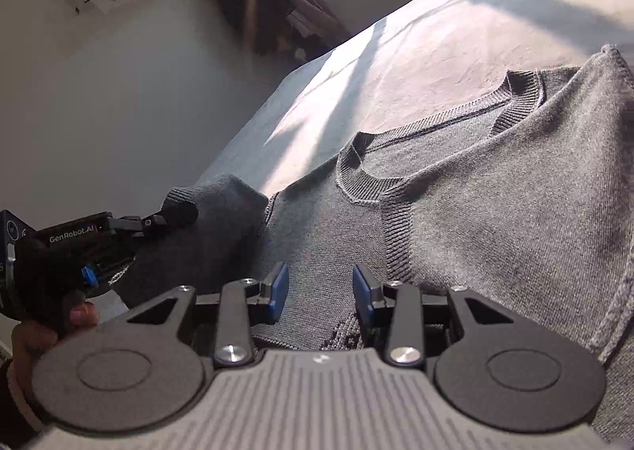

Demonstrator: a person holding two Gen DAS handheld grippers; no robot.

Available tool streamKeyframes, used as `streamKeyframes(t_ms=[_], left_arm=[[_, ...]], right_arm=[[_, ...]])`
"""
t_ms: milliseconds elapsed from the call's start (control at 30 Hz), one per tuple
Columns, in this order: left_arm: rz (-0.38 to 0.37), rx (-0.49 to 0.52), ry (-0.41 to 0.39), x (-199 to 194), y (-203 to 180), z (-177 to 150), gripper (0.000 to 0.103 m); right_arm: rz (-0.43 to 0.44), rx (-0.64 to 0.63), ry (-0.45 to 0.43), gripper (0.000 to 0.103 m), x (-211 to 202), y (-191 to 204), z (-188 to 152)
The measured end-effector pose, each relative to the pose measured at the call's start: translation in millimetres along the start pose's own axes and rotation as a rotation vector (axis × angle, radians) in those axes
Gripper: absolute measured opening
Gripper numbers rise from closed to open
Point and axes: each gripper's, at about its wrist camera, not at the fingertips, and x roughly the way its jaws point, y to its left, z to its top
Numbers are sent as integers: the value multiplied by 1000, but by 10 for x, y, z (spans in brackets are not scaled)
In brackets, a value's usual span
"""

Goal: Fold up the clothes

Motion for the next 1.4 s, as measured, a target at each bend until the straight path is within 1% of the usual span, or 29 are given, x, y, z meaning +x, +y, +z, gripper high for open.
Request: streamKeyframes(t_ms=[100, 133, 167, 200, 233, 267, 367, 400, 533, 600, 633, 767, 867, 967, 1033, 1067, 1100, 1167, 1200, 1267, 1333, 1367, 1400], left_arm=[[-31, 22, 48, 121, -74, -33, 5], [-34, 26, 57, 128, -84, -42, 8], [-35, 27, 57, 118, -92, -42, 16], [-36, 29, 54, 105, -101, -39, 22], [-37, 38, 52, 69, -107, -46, 34], [-39, 51, 49, 26, -112, -55, 40], [-42, 95, 47, -93, -123, -98, 41], [-38, 126, 58, -113, -141, -125, 41], [-19, 338, 115, -250, -225, -423, 41], [-17, 442, 109, -341, -266, -583, 41], [-21, 482, 107, -382, -276, -648, 41], [-40, 579, 138, -469, -284, -799, 41], [-11, 667, 143, -489, -325, -872, 41], [-3, 704, 176, -419, -355, -874, 40], [0, 723, 198, -365, -383, -871, 33], [-1, 734, 200, -344, -400, -873, 27], [-1, 738, 204, -330, -411, -867, 25], [-1, 750, 207, -305, -450, -878, 13], [2, 755, 208, -300, -461, -879, 11], [7, 753, 203, -295, -465, -873, 6], [9, 736, 198, -292, -458, -858, 5], [8, 719, 193, -295, -455, -839, 4], [7, 701, 186, -300, -455, -820, 4]], right_arm=[[17, 33, -2, 40, -6, -40, 15], [22, 41, -2, 40, -6, -48, 19], [25, 47, -2, 40, -6, -54, 22], [26, 51, -2, 40, -7, -58, 24], [26, 54, -2, 40, -7, -61, 26], [23, 52, -3, 40, -7, -59, 27], [7, 35, 3, 40, 2, -38, 20], [3, 30, 3, 40, 4, -30, 16], [-3, 18, 6, 40, 4, -14, 8], [-7, 7, 7, 40, -2, -5, -1], [-12, -3, 7, 40, -1, 8, -8], [-36, -43, 4, 40, 6, 59, -41], [-69, -69, 8, 40, 23, 114, -67], [-111, -104, 25, 40, 63, 199, -68], [-141, -139, 38, 40, 104, 267, -63], [-155, -157, 42, 40, 132, 294, -57], [-168, -172, 46, 40, 171, 316, -46], [-190, -180, 48, 37, 241, 328, -13], [-202, -180, 46, 36, 279, 330, 8], [-224, -172, 40, 32, 367, 329, 55], [-245, -172, 27, 27, 421, 331, 81], [-251, -175, 19, 20, 429, 337, 94], [-257, -177, 11, 14, 437, 344, 106]])
